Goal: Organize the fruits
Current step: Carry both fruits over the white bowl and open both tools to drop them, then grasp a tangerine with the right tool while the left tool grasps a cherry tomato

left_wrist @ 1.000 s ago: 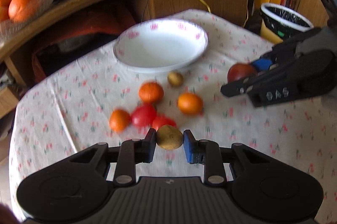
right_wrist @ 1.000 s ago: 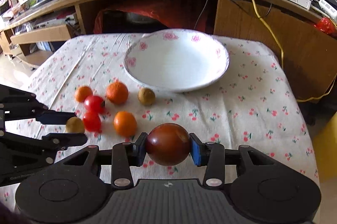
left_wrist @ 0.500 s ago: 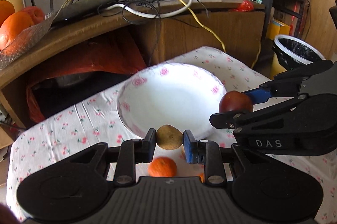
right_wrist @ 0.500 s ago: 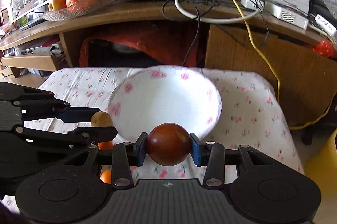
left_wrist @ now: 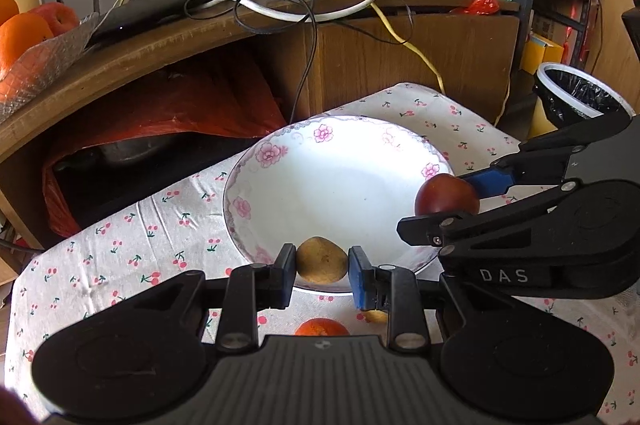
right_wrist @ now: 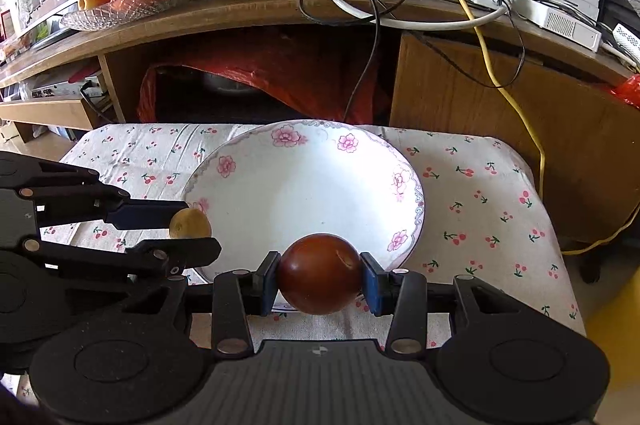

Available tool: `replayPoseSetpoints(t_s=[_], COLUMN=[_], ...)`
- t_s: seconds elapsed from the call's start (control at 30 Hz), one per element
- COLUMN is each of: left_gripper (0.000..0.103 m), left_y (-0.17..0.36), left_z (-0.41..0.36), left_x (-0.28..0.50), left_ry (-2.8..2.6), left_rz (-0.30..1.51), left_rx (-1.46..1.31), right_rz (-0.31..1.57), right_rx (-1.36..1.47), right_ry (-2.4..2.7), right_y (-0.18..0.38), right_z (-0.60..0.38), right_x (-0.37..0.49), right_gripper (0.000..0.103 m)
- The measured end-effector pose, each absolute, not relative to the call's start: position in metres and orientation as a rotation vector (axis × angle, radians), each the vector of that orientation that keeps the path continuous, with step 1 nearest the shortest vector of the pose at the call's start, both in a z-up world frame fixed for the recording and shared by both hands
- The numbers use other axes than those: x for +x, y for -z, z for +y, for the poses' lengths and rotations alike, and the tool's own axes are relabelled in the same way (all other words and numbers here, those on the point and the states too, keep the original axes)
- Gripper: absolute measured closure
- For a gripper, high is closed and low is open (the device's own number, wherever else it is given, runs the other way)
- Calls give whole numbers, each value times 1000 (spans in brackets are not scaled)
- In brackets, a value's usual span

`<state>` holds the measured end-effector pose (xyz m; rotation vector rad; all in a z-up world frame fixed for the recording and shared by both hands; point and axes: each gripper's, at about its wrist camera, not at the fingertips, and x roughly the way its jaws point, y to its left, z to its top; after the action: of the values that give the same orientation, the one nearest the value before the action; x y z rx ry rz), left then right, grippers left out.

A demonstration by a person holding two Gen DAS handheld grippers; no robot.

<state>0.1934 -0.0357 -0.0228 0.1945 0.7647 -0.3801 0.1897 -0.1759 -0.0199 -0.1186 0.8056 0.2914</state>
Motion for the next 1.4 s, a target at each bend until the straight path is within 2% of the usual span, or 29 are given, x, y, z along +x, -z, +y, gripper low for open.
replayPoseSetpoints(t_s=[0.6,0.73,1.4], left_gripper=[65,62,60], left_y=[25,24,10], left_z=[-33,-32,-8], left_x=[198,198,182], left_ry=[372,367,347], left_rz=[783,784,764], left_rx=[176,171,150], right_rz=[806,781,742], right_rx=[-112,-122,-95], right_ry=[-288,-275,-307], right_y=[20,18,4], right_z=[-176,-177,-177], right_x=[191,189,173], right_gripper=[65,55,55])
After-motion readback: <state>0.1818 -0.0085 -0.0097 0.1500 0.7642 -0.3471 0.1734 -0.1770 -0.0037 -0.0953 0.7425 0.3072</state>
